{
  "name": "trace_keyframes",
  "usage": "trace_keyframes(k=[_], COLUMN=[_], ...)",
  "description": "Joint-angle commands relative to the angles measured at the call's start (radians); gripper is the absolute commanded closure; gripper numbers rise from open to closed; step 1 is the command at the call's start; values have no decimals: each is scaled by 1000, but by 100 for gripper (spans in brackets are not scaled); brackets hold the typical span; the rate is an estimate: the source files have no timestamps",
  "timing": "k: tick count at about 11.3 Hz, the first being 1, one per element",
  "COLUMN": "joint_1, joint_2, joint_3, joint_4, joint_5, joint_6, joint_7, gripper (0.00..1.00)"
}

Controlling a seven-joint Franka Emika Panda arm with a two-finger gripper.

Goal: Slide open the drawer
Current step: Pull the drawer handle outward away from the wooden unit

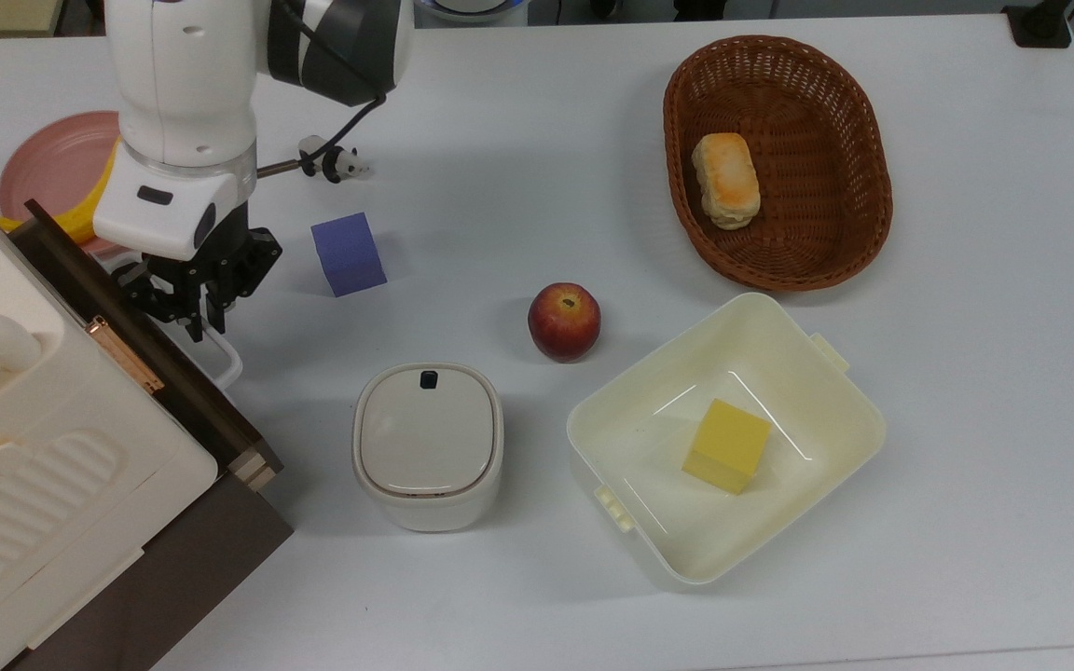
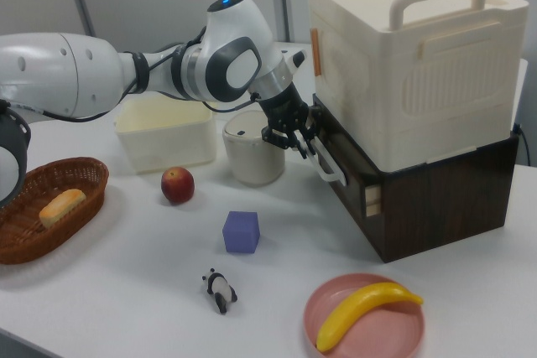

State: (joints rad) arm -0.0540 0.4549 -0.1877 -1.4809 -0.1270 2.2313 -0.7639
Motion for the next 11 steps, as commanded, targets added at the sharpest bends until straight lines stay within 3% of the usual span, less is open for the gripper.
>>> trace_keyframes(k=[1,11], joint_1=[23,40], joint_2=[-94,-197], joint_3=[42,105], joint_4=[-108,-186], joint_5=[0,3], joint_6=[-38,-212], joint_7=[-3,6], gripper=[93,93])
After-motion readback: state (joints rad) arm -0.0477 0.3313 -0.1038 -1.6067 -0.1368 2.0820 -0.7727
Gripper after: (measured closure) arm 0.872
